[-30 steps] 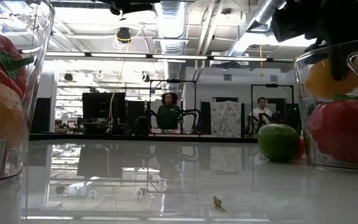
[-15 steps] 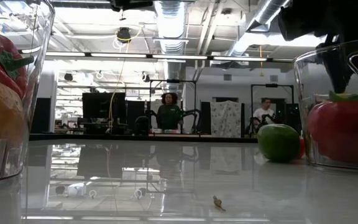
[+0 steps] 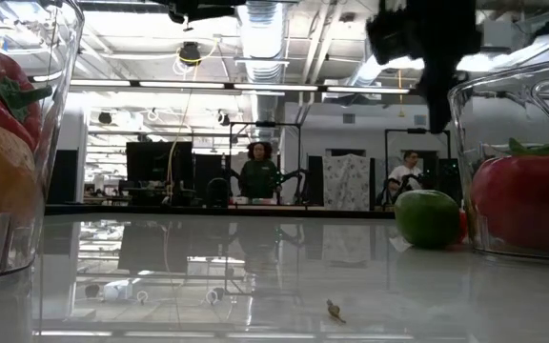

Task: Sort produce into baskets
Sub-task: Put the green lime into the right transparent bin

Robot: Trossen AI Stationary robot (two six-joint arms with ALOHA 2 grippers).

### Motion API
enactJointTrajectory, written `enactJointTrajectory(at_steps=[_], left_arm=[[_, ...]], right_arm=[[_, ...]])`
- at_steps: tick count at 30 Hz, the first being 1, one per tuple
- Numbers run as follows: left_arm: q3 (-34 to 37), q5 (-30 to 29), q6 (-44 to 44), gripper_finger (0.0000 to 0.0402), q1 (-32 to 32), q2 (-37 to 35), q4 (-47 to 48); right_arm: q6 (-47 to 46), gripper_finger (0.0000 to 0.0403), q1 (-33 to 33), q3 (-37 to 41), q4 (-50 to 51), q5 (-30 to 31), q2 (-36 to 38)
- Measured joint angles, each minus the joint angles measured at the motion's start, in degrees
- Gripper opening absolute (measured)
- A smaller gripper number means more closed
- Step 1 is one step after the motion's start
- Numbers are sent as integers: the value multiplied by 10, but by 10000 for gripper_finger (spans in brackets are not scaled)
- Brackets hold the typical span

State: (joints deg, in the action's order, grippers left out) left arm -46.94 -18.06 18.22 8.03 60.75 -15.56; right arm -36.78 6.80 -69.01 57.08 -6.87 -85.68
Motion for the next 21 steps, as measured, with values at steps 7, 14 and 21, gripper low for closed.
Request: enactJointTrajectory(at_steps=[7,14,21], left_arm=[[0,0,-30,325,0,0,33],[0,0,-45,325,0,-2,76],[0,30,-54,325,-1,-2,77]], right_arm=[[89,351,-30,-40,-12,-38,-96],[186,351,-4,-120,4,-77,-187],[169,351,5,-233,92,-97,-283]])
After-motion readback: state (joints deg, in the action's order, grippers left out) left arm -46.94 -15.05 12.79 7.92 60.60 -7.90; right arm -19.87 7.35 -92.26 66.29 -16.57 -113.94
